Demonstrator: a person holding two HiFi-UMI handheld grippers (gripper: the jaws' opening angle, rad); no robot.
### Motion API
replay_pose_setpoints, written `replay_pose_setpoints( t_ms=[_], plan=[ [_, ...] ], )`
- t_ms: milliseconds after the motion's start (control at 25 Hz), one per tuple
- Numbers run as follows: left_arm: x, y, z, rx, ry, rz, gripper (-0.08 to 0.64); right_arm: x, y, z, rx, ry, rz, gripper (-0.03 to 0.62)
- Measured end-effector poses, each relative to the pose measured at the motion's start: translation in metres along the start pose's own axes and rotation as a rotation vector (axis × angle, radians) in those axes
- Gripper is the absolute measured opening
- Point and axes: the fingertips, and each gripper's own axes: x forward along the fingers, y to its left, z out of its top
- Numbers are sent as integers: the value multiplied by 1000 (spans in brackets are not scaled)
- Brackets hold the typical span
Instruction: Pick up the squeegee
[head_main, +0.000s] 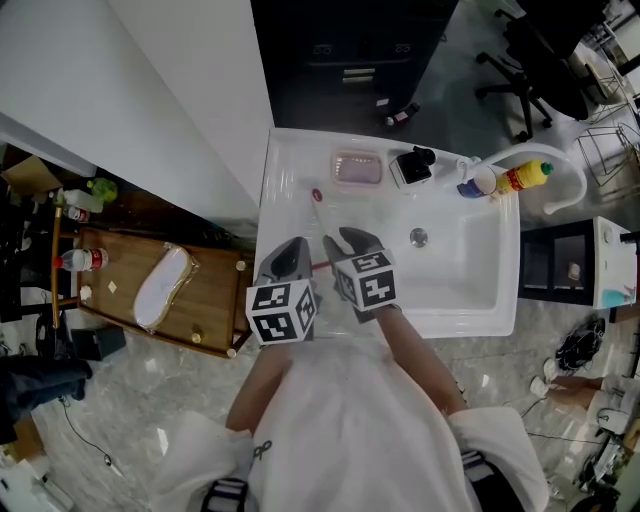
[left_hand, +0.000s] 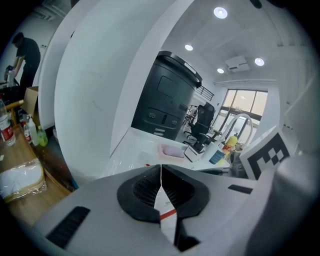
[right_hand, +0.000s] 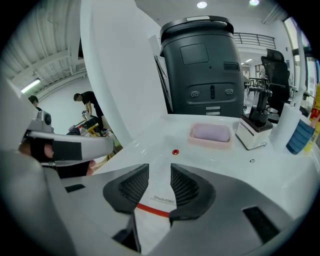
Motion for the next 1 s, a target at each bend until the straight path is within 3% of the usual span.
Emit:
replay_pose_setpoints(
  t_ms=[1000],
  plan=[
    [11, 19, -8, -8, 48, 45, 28, 56, -17, -20, 2, 137, -5, 160]
  ],
)
